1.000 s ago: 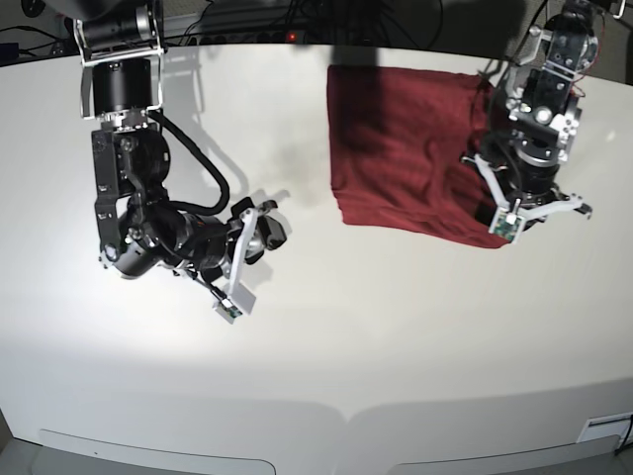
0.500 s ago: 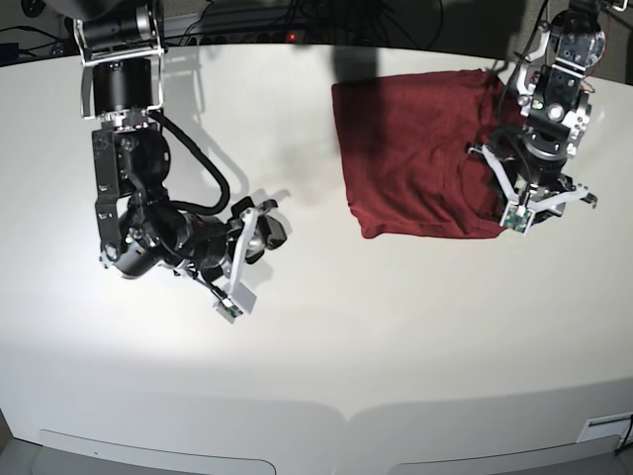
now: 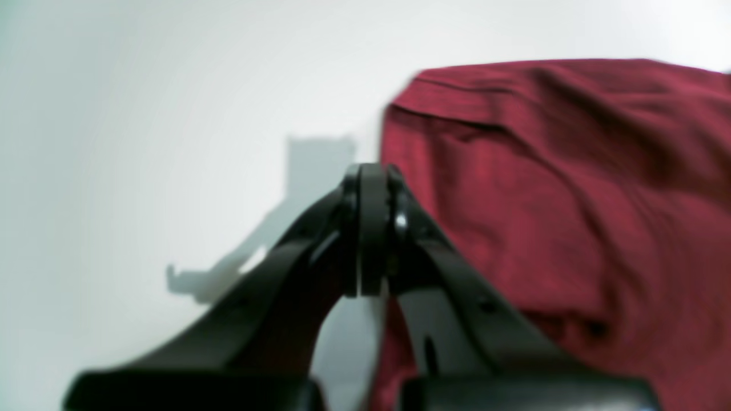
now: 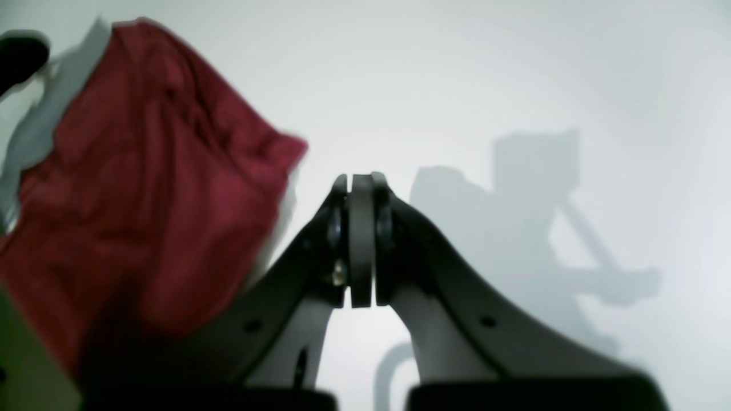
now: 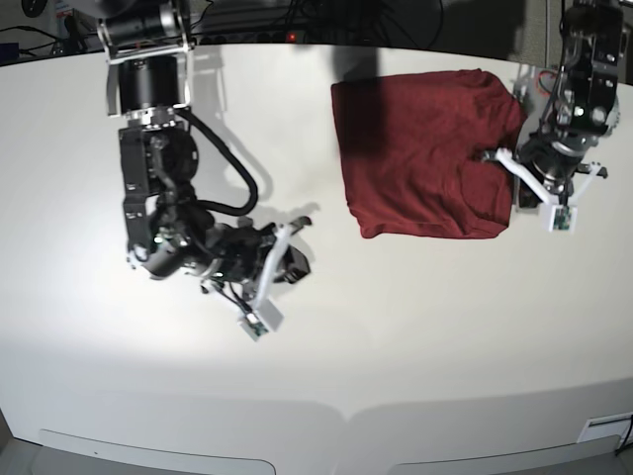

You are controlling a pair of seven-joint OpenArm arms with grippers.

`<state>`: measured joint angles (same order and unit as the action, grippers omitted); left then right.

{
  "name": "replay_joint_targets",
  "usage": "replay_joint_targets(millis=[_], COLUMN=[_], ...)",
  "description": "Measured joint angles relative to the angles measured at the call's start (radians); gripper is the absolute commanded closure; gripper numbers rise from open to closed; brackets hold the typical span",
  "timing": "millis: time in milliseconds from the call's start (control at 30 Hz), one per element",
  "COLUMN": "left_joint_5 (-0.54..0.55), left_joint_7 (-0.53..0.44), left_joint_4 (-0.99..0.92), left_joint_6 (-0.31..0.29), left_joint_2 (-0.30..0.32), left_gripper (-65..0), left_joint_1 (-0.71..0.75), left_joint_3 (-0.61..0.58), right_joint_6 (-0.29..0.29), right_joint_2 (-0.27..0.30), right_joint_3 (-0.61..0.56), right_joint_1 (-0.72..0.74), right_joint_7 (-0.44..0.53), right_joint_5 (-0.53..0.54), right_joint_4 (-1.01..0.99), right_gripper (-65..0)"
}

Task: Fold the T-shirt properly
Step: 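Move the right gripper to the shirt's opposite edge and grasp it, then hold the shirt with both grippers and straighten it into a rectangle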

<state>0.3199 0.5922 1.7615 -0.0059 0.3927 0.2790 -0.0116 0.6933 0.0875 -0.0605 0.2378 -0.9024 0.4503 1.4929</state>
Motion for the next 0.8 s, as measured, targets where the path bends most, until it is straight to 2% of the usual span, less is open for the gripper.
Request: replay_joint_targets(millis=[67,300,400,567,700,800], left_joint_5=[0.007,-0.004,-0.003,-0.008,-0.085,-0.084], left_joint_7=[-0.012,-0.076,-0.076,-0.161,-0.152,-0.162], left_joint_4=[0.05,0.192,0.198,0.198,0.193,0.15], left_joint_6=[-0.003,-0.006,-0.049,-0.074,-0.076,-0.076], left_joint_2=[0.0,0.004,-0.002,-0.028,-0.076,-0.092], left_gripper=[0.0,0.0,0.0,0.0,0.0,0.0], left_joint_1=[0.058,0.272,0.351,0.467,0.489,0.488], left_joint_3=[-0.002,0.0,-0.001,0.001,-0.001,-0.001], right_joint_6=[0.0,0.0,0.0,0.0,-0.001,0.0], right_joint_2=[-0.024,-0.106,-0.132,-0.183,-0.226,-0.241], right_joint_3=[-0.001,-0.008,-0.043,-0.111,-0.117,-0.117], right_joint_1=[0.003,0.049,0.075,0.136,0.164,0.164], right_joint_7=[0.041,0.053,0.074,0.192,0.278,0.325], right_joint_5=[-0.005,-0.029,-0.029,-0.177,-0.283,-0.375], right_joint_4=[-0.014,-0.147,-0.218,-0.381,-0.509,-0.575], right_gripper=[0.0,0.0,0.0,0.0,0.0,0.0])
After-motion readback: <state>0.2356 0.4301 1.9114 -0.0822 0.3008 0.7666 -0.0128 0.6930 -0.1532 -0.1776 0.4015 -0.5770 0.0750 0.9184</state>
